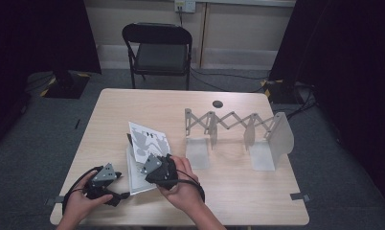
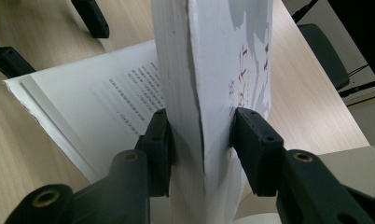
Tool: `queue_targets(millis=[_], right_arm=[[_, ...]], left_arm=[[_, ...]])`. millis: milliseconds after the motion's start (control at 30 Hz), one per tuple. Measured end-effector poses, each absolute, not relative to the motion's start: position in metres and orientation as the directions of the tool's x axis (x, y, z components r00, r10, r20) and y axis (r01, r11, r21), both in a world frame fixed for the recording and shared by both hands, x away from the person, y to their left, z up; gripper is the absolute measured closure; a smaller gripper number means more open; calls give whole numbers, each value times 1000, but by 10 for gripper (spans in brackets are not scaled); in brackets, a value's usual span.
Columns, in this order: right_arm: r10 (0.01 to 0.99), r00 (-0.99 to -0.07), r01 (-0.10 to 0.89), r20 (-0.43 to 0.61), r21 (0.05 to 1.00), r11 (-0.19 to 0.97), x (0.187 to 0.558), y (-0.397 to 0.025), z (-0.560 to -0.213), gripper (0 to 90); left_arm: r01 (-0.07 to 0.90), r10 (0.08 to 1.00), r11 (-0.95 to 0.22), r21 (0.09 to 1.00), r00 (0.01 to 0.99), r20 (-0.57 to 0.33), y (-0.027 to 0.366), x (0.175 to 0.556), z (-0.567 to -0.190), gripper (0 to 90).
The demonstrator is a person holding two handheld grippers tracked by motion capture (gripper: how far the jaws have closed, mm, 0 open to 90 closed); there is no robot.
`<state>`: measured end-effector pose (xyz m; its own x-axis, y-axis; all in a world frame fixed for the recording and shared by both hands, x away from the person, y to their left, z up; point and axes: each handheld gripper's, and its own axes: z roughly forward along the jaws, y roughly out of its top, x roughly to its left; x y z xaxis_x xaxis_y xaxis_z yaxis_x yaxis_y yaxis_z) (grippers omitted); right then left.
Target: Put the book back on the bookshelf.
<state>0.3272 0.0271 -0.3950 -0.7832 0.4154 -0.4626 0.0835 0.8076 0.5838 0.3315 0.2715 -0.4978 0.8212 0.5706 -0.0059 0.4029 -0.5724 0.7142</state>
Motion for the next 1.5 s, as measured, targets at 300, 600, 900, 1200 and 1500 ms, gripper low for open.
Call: queue_targets(millis=[300, 600, 900, 1200, 1500], right_arm=[[413, -790, 91, -454, 579, 810, 328, 27, -389, 593], [410, -796, 96, -446, 576, 812, 328, 26, -380, 602], [395, -804, 96, -445, 558, 824, 327, 26, -372, 609], [384, -812, 101, -439, 542, 834, 329, 30, -366, 609], [375, -819, 101, -435, 535, 839, 331, 32, -361, 611]], left_arm=[[396, 563, -572, 718, 826, -7, 263, 334, -502, 0], [407, 582, -566, 717, 813, -2, 259, 338, -502, 0], [456, 631, -550, 700, 776, -9, 251, 344, -500, 7], [425, 628, -537, 729, 778, 9, 250, 345, -492, 163], [449, 686, -505, 738, 727, 28, 254, 345, -486, 176]])
